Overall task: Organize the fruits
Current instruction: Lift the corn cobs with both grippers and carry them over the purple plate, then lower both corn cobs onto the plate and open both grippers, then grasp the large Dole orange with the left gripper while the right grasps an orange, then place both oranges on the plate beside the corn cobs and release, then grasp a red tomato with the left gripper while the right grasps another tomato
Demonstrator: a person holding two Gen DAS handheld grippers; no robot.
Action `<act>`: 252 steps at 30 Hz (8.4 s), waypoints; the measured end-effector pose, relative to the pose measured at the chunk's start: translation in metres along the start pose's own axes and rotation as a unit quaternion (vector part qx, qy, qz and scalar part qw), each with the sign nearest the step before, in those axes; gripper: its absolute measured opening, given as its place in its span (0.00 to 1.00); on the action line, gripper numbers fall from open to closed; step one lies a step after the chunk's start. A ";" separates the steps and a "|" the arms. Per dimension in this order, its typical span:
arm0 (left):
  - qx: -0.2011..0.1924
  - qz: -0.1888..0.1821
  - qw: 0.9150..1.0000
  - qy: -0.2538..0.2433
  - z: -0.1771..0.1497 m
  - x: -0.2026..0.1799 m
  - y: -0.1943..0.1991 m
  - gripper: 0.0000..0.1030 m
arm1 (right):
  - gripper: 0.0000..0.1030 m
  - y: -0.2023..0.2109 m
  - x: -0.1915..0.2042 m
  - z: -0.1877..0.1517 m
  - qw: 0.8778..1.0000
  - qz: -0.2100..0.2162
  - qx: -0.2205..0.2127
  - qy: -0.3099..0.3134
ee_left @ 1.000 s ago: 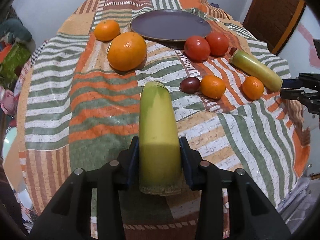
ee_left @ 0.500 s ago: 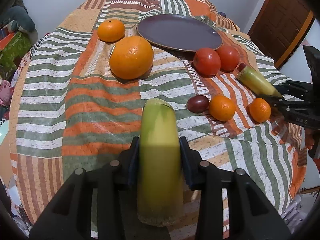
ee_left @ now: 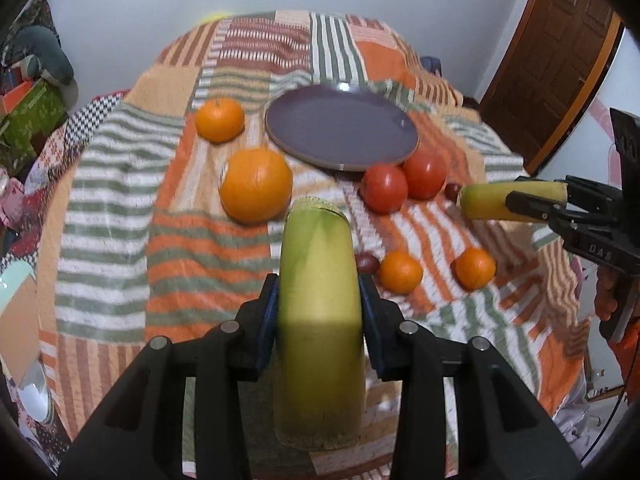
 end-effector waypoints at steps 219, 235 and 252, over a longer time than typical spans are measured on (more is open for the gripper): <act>-0.042 0.068 0.996 -0.027 0.171 -0.016 -0.130 0.88 | 0.73 -0.114 -0.085 0.121 0.998 -0.048 0.034 -0.001; -0.069 0.060 0.996 -0.010 0.141 -0.019 -0.055 0.88 | 0.77 -0.032 -0.045 0.098 0.999 -0.041 -0.023 -0.008; -0.018 0.018 0.999 -0.024 0.072 -0.040 -0.056 0.77 | 0.78 -0.038 -0.029 0.033 0.999 -0.022 0.013 -0.028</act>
Point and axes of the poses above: each gripper's, at about its wrist camera, not at the fingertips, and y roughly against the way its jaws point, x to its left, z to its top, the point moved 8 cm from there along -y, roughly the way its jaws point, and after that the axes turned 13 degrees about z, right-handed, at the moved point
